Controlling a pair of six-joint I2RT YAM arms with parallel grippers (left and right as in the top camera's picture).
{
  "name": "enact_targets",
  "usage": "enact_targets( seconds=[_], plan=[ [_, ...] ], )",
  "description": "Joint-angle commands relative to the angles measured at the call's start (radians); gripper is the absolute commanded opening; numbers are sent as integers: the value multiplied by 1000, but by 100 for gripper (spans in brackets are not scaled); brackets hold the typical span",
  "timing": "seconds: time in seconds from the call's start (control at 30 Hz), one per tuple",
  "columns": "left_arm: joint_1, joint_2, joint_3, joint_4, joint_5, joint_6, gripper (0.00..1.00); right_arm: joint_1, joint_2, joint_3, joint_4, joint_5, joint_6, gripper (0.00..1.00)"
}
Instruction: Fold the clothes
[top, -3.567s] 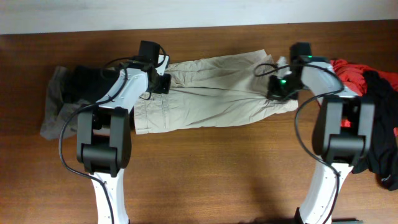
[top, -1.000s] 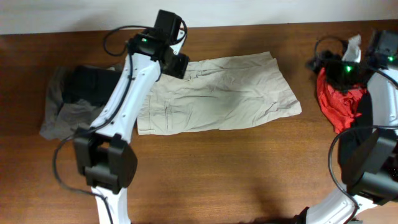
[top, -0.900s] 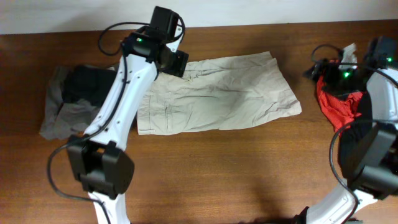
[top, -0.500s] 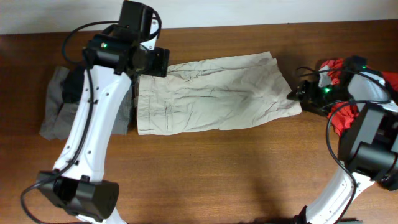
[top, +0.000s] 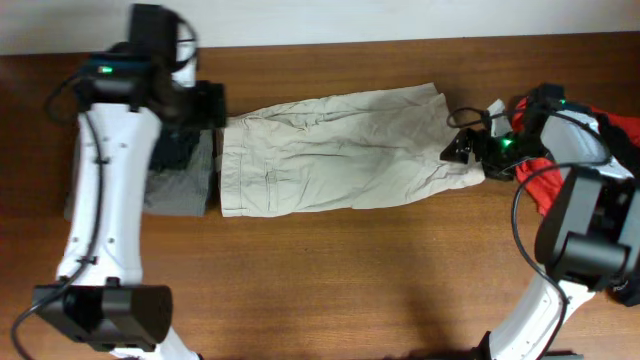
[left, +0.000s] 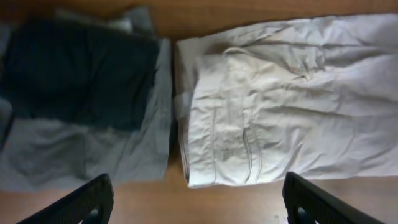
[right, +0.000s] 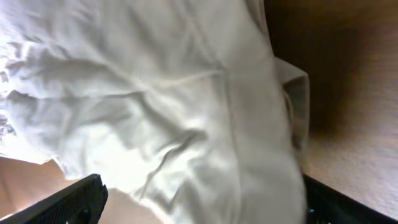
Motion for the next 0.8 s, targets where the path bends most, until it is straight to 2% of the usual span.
enact_targets(
  seconds=[0.0, 0.1, 0.3, 0.57, 0.77],
  plan=[
    [88, -16, -13, -21, 203, -25, 87, -1, -183, 60, -16, 148, 40, 99],
    [113, -16, -58, -16, 250, -24, 87, -1, -278, 80, -23, 275, 119, 99],
    [113, -16, -133, 18, 250, -24, 87, -1, -362, 85, -6, 274, 120, 99],
    [114, -17, -135, 39, 250, -24, 87, -3, -175, 84, 13, 176, 85, 99],
    [113, -16, -134, 38, 250, 6, 87, -7, 18, 84, 94, 93, 59, 99]
  ],
)
